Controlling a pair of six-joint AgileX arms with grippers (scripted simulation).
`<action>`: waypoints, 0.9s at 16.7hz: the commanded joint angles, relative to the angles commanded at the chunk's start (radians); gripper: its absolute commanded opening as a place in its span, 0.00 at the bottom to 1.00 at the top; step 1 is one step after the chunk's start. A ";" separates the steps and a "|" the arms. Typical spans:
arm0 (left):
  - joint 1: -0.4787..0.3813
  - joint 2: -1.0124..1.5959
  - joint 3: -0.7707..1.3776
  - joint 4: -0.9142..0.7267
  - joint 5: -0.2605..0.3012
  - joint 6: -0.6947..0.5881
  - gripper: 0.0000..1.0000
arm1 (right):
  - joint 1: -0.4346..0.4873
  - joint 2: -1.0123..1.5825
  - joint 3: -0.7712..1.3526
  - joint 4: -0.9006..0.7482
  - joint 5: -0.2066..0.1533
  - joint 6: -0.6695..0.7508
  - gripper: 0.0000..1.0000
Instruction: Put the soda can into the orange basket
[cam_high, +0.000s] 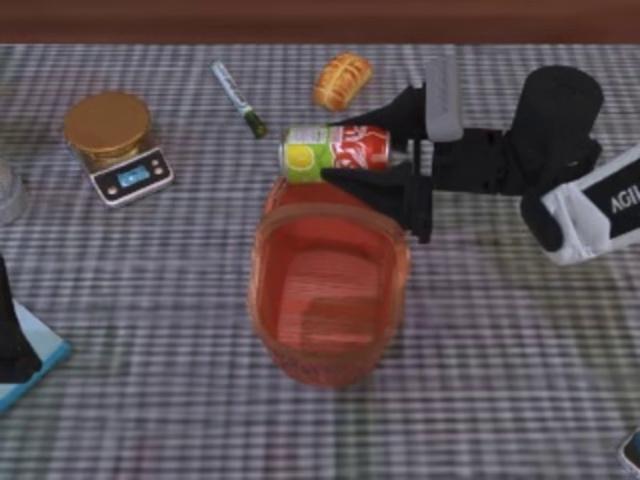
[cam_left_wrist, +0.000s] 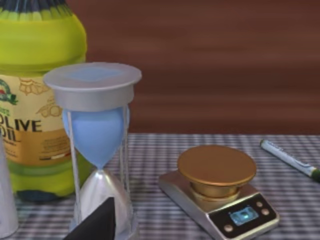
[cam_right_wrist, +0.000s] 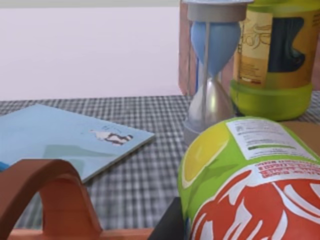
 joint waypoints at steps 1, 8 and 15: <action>0.000 0.000 0.000 0.000 0.000 0.000 1.00 | 0.000 0.000 0.000 0.000 0.000 0.000 0.60; 0.000 0.000 0.000 0.000 0.000 0.000 1.00 | 0.000 0.000 0.000 0.000 0.000 0.000 1.00; 0.000 0.000 0.000 0.000 0.000 0.000 1.00 | -0.004 -0.001 0.001 0.000 0.000 0.000 1.00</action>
